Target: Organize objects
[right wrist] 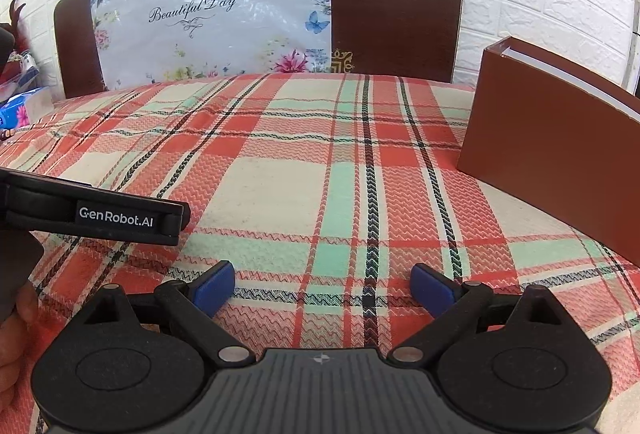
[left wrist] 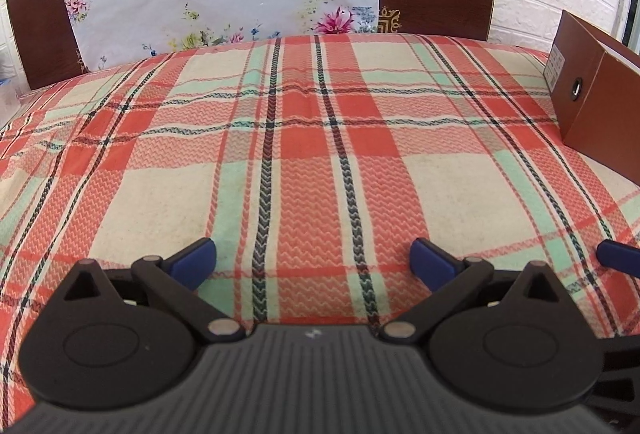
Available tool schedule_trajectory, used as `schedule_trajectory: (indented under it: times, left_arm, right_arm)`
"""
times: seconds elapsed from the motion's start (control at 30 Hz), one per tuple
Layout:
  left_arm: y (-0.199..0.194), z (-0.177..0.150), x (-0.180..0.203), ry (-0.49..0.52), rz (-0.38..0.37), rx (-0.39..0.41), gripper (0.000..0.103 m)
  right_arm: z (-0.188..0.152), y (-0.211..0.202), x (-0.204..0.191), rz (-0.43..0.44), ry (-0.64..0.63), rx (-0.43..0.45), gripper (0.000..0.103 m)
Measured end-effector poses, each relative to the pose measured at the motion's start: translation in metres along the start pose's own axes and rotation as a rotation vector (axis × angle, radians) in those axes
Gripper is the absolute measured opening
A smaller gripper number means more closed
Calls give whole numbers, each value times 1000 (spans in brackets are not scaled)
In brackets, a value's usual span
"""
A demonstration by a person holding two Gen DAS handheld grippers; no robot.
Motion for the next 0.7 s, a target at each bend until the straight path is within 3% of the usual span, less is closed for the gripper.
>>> schedule_trajectory:
  times: [0.4, 0.7]
  left_arm:
    - [-11, 2, -10, -60, 13, -75, 103]
    - [-37, 11, -9, -78, 19, -42, 103]
  right_arm:
    - [1, -15, 12, 34, 52, -11, 91]
    - [17, -46, 26, 43, 97, 88, 92]
Point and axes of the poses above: each gripper's, at about its wrist camera, not at the fingertips, and y roughly the way its jaws point, x to its right, z to its top, the point moved 4 cm from there along y, roughly the way its jaws point, and after that the axes turned 5 degrees about -z, right-handed, at the moved point
